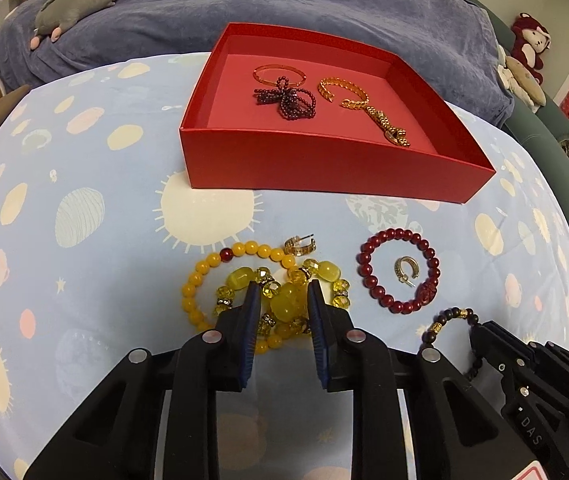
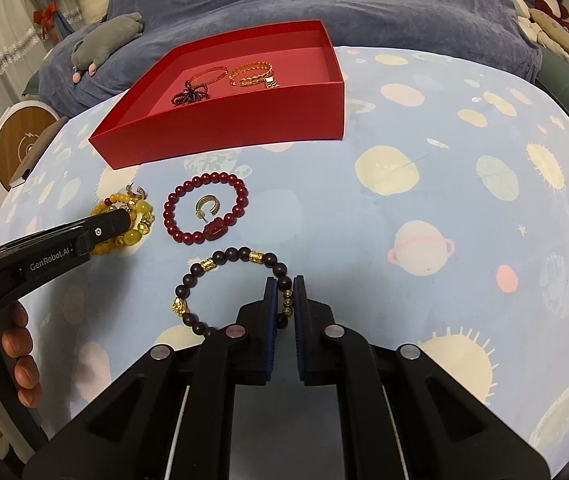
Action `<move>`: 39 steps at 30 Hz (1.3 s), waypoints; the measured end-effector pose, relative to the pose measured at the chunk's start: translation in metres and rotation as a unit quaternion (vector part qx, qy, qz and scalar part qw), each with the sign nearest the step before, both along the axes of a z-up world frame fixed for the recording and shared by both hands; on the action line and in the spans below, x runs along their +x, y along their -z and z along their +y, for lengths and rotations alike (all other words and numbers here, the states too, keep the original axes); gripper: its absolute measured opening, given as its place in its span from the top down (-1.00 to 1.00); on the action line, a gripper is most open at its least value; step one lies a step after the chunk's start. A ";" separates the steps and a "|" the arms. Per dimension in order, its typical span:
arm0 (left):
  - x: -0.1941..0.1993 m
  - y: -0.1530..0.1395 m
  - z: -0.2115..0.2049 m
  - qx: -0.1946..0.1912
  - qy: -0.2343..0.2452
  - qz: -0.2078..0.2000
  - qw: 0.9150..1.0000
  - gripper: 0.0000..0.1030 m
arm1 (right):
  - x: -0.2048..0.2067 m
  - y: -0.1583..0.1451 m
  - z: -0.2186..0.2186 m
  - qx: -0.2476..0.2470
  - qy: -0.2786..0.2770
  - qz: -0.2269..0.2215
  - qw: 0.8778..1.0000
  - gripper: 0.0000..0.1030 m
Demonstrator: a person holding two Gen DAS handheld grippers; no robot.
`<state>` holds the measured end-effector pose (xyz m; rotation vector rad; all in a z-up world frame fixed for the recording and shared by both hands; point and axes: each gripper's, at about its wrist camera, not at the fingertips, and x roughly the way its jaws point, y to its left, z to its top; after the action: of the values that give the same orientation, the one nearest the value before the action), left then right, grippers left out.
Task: Organize jewelry
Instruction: 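Lift both bracelets and carry them toward the red box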
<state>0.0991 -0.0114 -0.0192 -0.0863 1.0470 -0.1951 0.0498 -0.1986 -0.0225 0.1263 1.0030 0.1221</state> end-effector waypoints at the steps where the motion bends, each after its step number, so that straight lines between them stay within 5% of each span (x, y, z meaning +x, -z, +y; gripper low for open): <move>1: -0.003 0.000 0.001 0.001 0.003 0.001 1.000 0.66 | -0.002 0.000 0.001 0.000 -0.002 0.001 1.000 0.85; 8: -0.013 -0.001 0.014 -0.023 0.016 0.016 0.999 0.85 | -0.007 -0.001 0.009 0.000 -0.013 0.002 1.000 0.85; 22: -0.026 -0.037 0.016 -0.071 0.038 -0.011 0.997 0.85 | -0.006 -0.031 0.017 0.009 -0.017 -0.037 0.999 0.91; 39: 0.002 -0.094 0.018 -0.082 0.021 -0.058 0.995 0.85 | 0.022 -0.107 0.011 0.025 -0.004 -0.115 0.993 0.91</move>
<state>0.1010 0.0067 0.0752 -0.1989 0.9167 -0.3211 0.0716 -0.1880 0.0842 0.1513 0.7712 0.1653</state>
